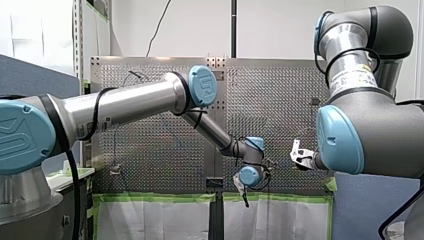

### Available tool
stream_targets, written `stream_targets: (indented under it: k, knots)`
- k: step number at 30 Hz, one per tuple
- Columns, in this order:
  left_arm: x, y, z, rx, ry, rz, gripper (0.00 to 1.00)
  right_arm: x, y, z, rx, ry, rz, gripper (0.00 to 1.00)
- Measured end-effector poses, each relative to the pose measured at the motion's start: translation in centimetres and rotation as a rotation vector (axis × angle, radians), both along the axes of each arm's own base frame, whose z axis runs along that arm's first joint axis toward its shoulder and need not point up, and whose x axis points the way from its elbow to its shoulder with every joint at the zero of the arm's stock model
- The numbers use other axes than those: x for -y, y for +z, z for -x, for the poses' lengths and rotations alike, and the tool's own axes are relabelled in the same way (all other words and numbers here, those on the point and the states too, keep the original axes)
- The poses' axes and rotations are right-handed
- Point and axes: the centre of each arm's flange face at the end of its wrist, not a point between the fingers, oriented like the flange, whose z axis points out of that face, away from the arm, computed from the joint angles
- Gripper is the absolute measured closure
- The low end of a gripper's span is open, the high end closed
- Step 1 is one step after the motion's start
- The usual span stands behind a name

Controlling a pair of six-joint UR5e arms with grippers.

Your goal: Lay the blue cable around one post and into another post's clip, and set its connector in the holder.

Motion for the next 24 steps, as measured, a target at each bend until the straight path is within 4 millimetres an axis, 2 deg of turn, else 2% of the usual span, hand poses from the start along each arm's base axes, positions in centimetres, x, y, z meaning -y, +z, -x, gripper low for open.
stream_targets:
  k: [10,24]
  knots:
    - [0.2,1.1,-1.0,0.003,0.01,0.002,1.0,0.1,0.1,-0.1,0.0,-0.001,0.01,1.0]
    - [0.0,0.7,-0.7,-0.007,-0.008,-0.003,1.0,0.1,-0.1,-0.1,-0.003,-0.009,0.01,1.0]
